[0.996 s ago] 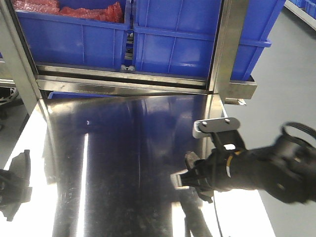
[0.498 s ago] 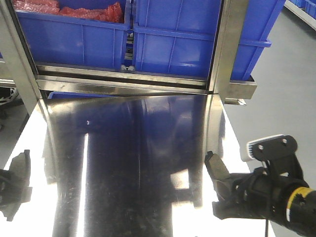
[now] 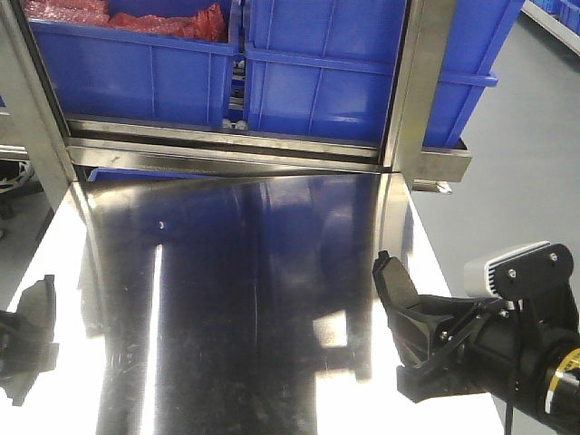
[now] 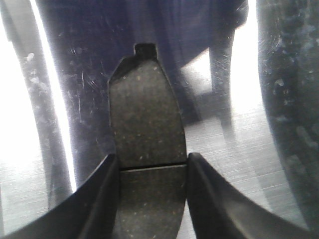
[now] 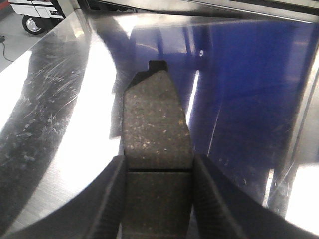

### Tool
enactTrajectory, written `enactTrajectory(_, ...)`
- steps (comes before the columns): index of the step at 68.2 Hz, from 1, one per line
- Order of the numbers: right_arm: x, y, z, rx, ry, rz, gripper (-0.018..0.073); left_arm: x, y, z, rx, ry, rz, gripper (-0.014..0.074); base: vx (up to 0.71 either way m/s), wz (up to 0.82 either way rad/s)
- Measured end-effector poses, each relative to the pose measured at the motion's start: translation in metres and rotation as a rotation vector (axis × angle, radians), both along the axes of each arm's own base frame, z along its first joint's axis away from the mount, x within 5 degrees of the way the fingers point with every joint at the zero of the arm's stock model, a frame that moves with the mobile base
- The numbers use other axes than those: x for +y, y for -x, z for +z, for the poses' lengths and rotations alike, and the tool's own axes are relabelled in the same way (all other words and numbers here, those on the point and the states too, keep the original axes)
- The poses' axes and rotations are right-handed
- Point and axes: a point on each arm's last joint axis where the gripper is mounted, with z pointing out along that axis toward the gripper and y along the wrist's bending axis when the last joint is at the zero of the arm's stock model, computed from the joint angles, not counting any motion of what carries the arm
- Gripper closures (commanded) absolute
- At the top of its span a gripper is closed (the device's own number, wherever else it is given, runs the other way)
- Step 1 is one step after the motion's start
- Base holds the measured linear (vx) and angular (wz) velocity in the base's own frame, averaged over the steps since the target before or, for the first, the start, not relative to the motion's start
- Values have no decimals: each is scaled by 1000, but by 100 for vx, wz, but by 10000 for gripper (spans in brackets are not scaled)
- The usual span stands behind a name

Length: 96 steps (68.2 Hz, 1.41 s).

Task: Move and align brake pads A on conveyor
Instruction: 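Lift the pad with the right gripper and raise it upright, then back and turn the base away from the steel table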

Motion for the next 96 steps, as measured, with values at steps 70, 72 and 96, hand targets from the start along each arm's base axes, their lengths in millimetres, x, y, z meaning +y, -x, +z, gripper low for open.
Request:
enactTrajectory(70,0,0,0,-1,1,1,492,0,0,0,0,0,0,412,0,1)
enactTrajectory(72,0,0,0,-1,1,1,492,0,0,0,0,0,0,412,-2,9)
enactTrajectory(96,0,0,0,-1,1,1,492,0,0,0,-1,0,0,412,-9,34)
